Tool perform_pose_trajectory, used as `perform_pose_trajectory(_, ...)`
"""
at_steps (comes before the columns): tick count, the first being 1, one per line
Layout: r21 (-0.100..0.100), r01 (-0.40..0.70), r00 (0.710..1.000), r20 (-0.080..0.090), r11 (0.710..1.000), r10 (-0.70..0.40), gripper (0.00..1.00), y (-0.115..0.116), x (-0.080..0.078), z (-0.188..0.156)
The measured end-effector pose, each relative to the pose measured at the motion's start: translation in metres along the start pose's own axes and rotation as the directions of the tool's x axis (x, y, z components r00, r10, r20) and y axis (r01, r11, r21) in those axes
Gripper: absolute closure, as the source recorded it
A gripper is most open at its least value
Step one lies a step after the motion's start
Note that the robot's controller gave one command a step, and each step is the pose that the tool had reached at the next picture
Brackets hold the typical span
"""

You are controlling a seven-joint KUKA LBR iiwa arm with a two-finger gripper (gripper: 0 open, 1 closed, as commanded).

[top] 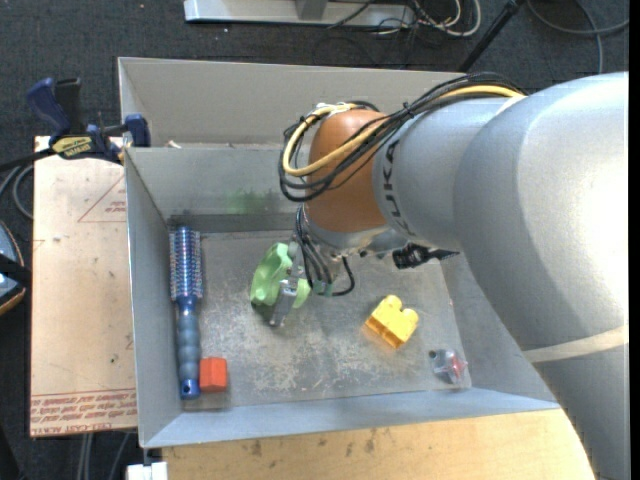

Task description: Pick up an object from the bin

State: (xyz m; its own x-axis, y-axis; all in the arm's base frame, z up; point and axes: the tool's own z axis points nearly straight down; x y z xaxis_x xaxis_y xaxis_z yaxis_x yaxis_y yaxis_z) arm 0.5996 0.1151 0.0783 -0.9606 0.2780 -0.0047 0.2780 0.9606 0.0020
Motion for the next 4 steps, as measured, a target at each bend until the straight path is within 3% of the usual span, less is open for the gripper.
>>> perform_pose_trajectory(1, -0.002, 0.0, 1.0, 0.005, 1.0, 0.0, 1.0, 0.001, -0.001, -0.002)
perform_pose_trajectory(2, 0.001, 0.002, 1.0, -0.002, 1.0, -0.002, 1.0, 0.001, -0.002, -0.006)
perform_pose_trajectory(3, -0.002, 0.004, 1.0, 0.002, 1.0, -0.004, 1.0, 0.002, -0.004, -0.067)
perform_pose_trajectory(4, -0.002, 0.005, 1.0, 0.001, 1.0, -0.005, 1.0, 0.003, -0.005, -0.105)
